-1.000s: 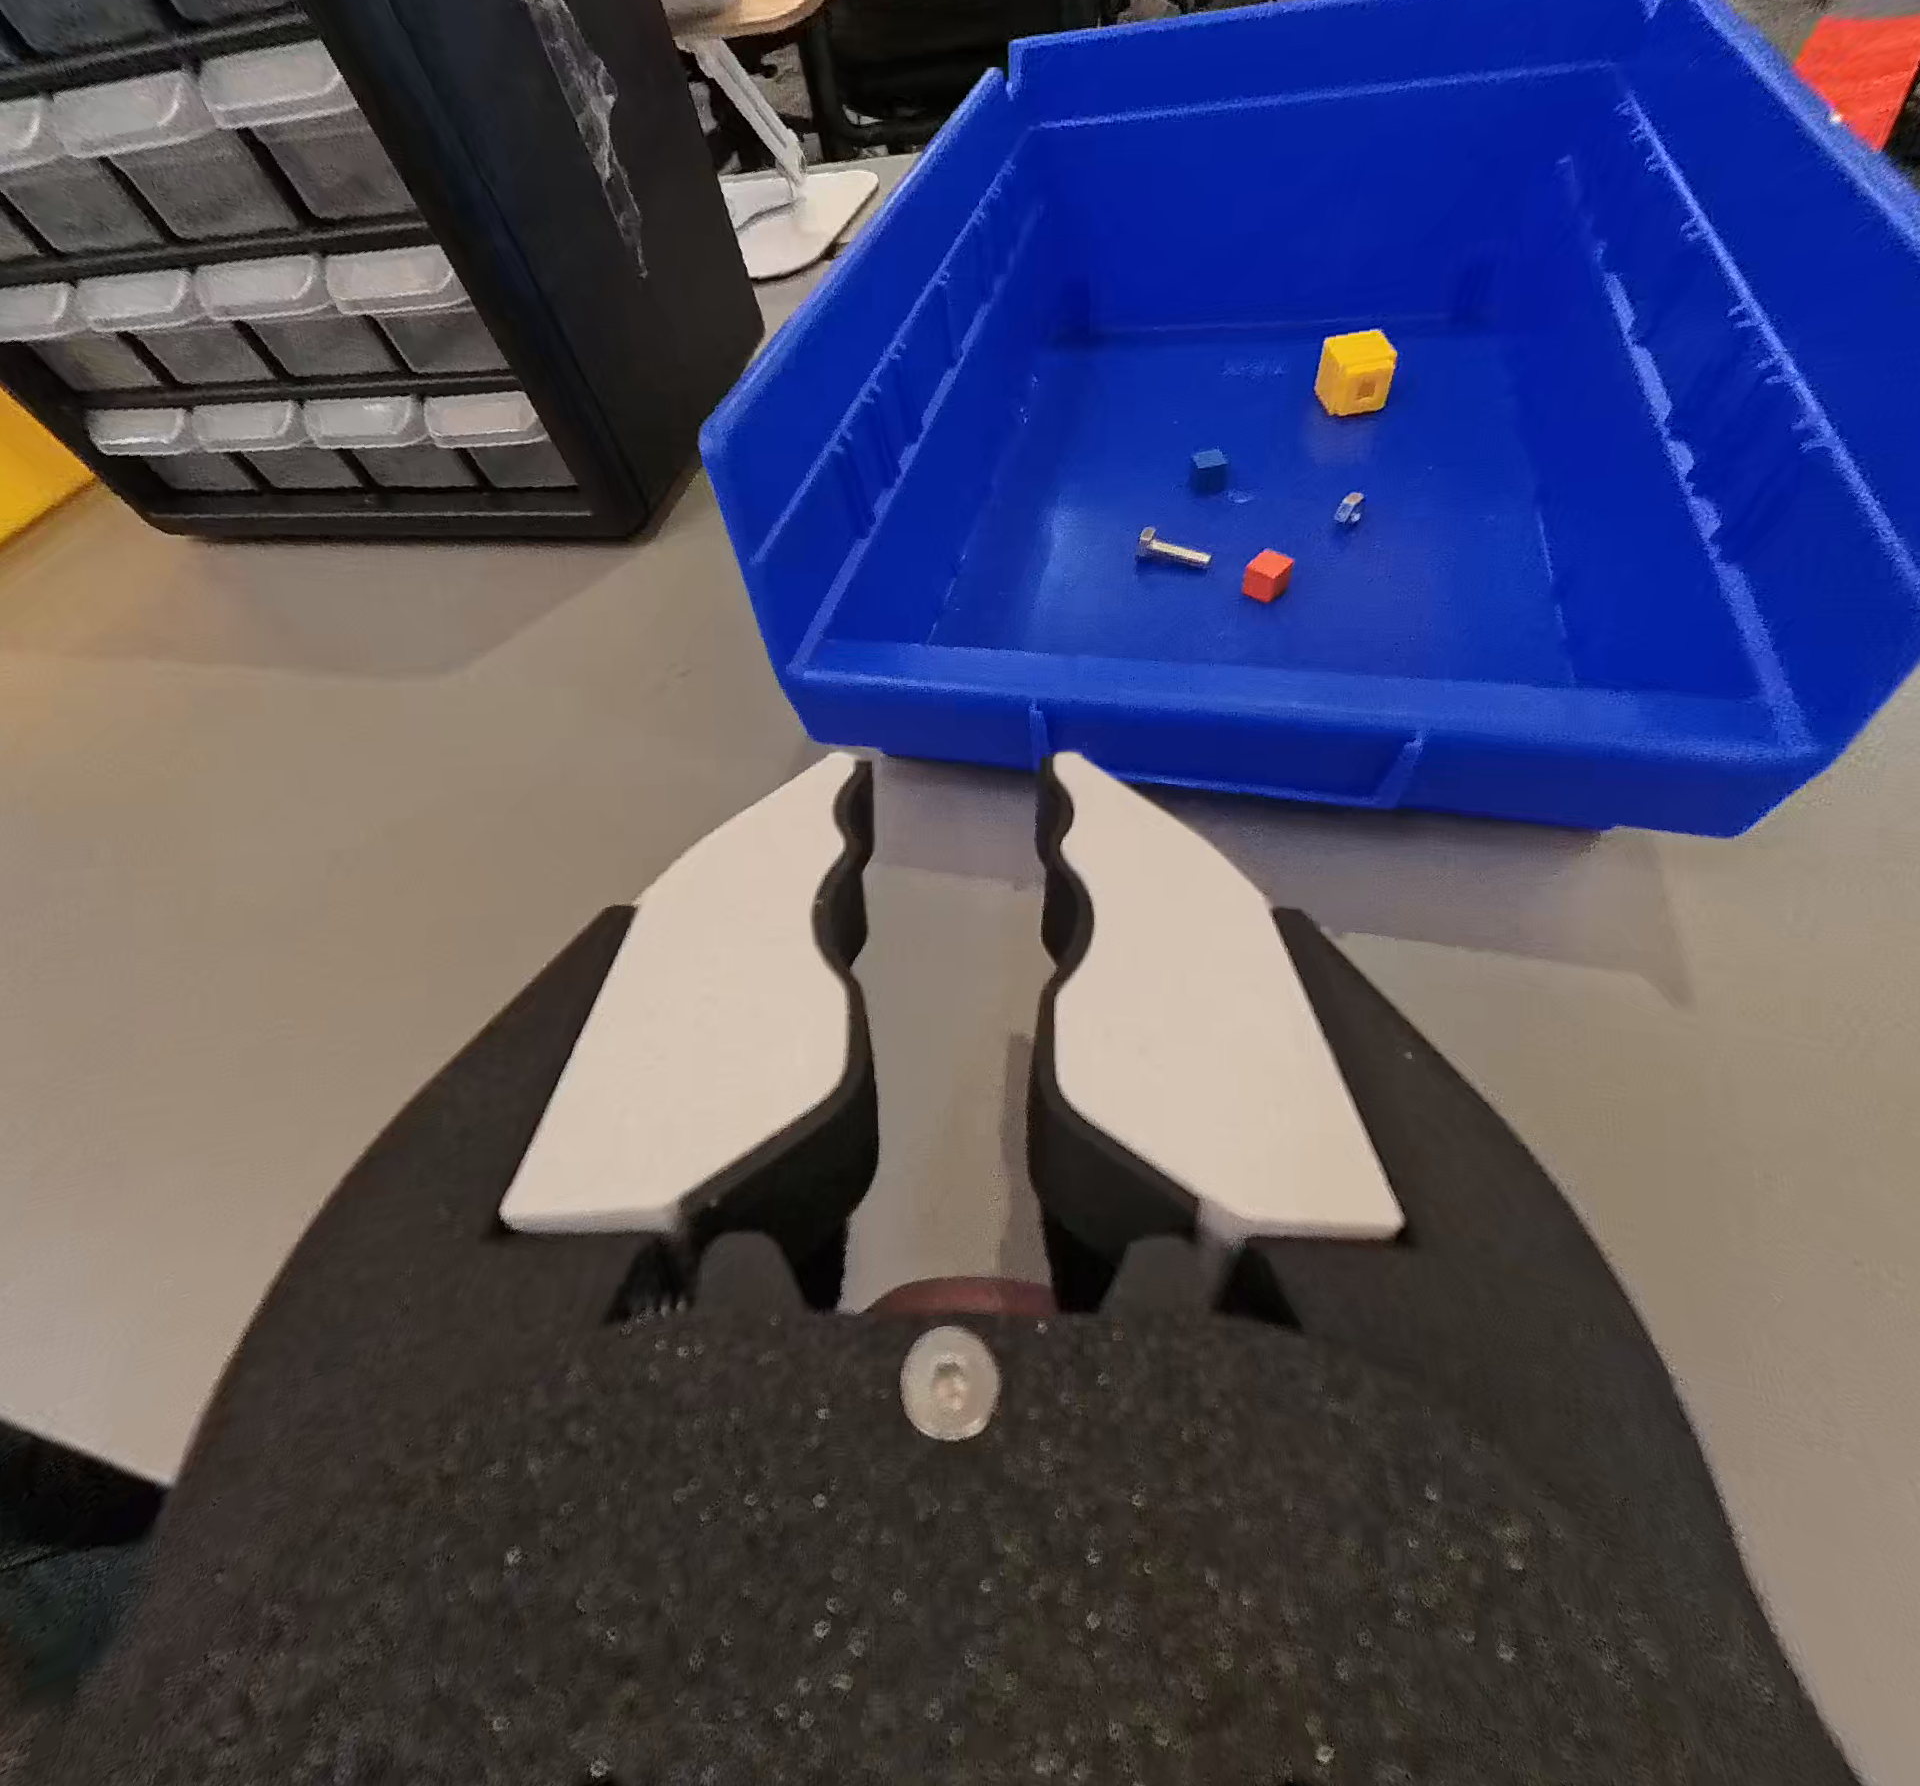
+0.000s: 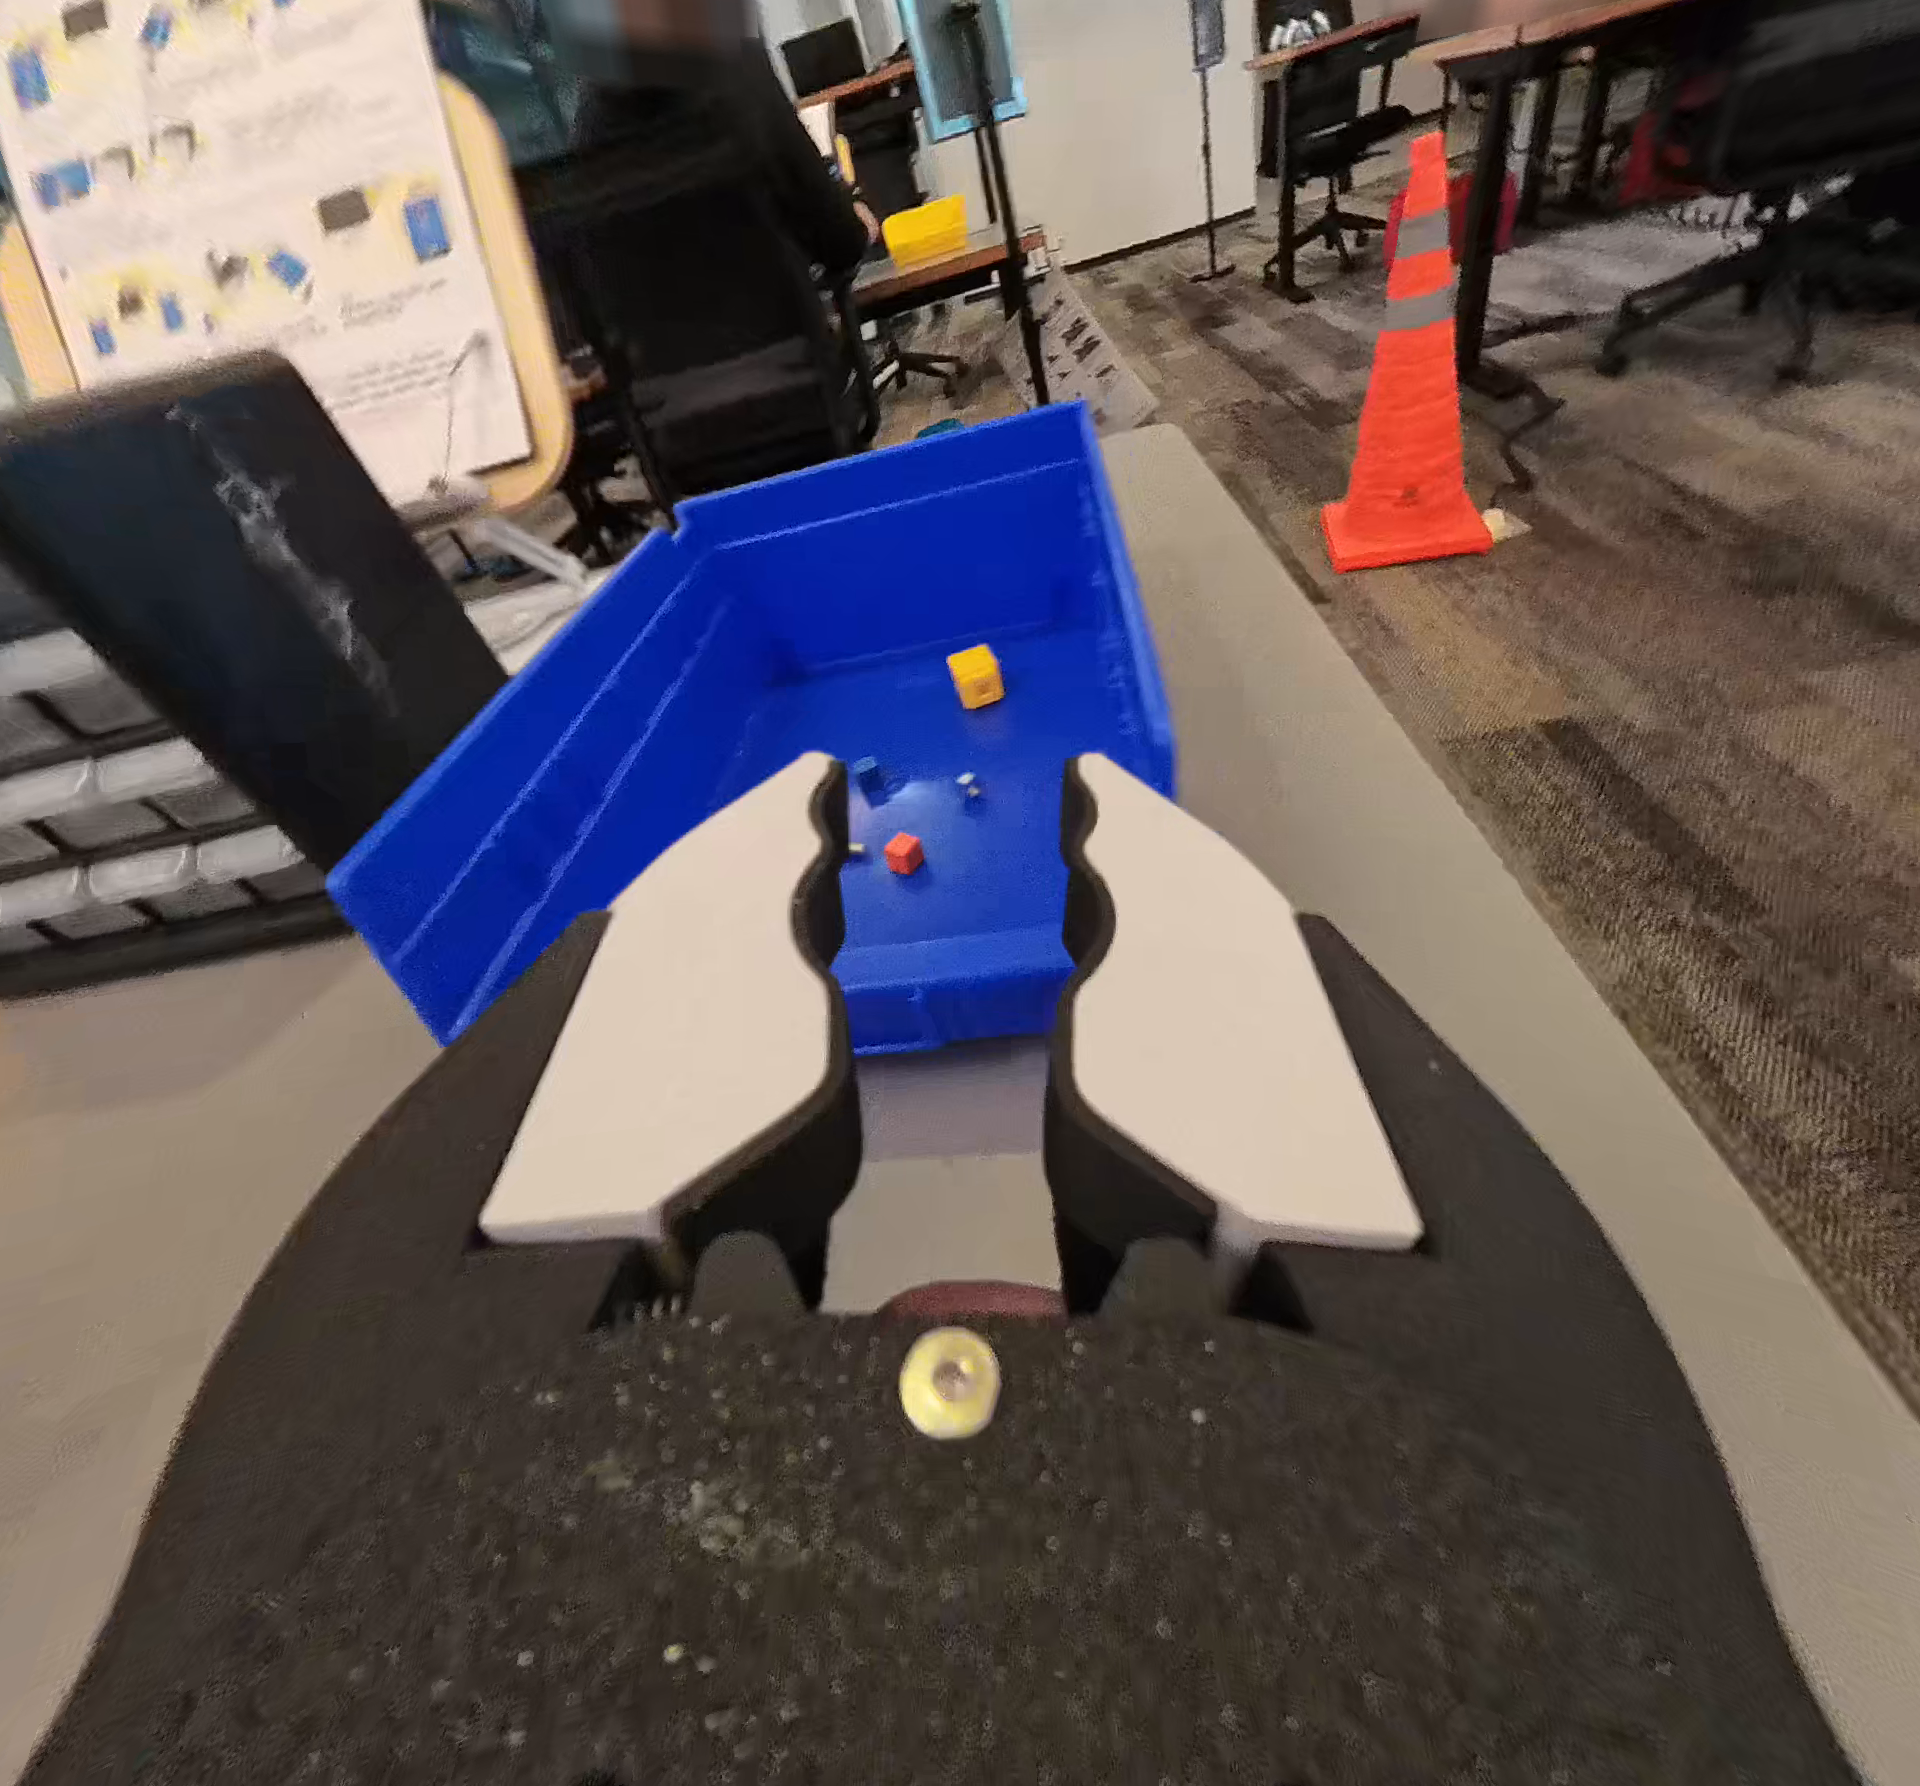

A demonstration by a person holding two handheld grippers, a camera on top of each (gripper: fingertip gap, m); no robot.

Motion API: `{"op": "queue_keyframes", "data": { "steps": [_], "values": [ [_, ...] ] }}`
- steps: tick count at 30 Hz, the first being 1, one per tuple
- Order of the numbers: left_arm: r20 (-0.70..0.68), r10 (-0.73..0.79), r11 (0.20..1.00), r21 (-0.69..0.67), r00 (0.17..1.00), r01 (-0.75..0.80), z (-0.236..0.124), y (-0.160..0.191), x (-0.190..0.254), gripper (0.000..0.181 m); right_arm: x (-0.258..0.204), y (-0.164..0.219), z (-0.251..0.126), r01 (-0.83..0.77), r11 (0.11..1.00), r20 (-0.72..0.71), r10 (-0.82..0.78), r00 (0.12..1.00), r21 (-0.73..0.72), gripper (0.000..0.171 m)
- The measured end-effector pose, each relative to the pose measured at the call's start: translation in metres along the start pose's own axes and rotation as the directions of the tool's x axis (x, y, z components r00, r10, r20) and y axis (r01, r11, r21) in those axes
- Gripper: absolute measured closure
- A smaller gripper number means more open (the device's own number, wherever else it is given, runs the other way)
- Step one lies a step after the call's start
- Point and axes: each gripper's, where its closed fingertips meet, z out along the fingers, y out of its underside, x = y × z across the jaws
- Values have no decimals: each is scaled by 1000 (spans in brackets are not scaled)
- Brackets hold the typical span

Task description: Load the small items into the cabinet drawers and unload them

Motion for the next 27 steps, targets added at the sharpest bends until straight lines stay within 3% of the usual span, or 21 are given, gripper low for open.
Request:
{"op": "queue_keyframes", "data": {
  "steps": [3, 6, 10, 12, 14, 15, 19, 22, 27],
  "values": [
    [6, 30, 994, -110, 1000, -29, 80, 19, 46, 117, 24, 0, -7, 22, 1000, -75, -23, 997, -13, 130],
    [52, 74, 982, -181, 996, -63, 142, 30, 60, 114, 40, 9, -1, 26, 997, -116, -34, 993, -72, 123],
    [63, 50, 973, -229, 997, -34, 185, 33, 65, 117, 35, 34, 18, -41, 985, -96, 25, 995, -170, 116],
    [42, 36, 968, -250, 998, -24, 196, 33, 67, 134, 34, 38, 24, 0, 979, -119, -24, 993, -201, 118],
    [22, 58, 962, -267, 998, -50, 201, 35, 67, 162, 32, 30, 25, 44, 981, -115, -66, 991, -187, 118],
    [13, 89, 961, -265, 996, -83, 201, 36, 65, 166, 32, 21, 23, 59, 986, -106, -77, 991, -159, 118],
    [-15, 211, 942, -263, 977, -207, 190, 37, 46, 170, 16, -12, 15, 111, 992, 48, -108, 993, -63, 120],
    [-61, 148, 952, -262, 987, -158, 166, 40, 21, 173, 20, -26, 6, 201, 980, 55, -200, 978, -15, 124],
    [-165, 111, 955, -256, 980, -152, 107, 50, -20, 177, 18, -34, -4, 57, 997, 119, -63, 991, 52, 126]
  ]
}}
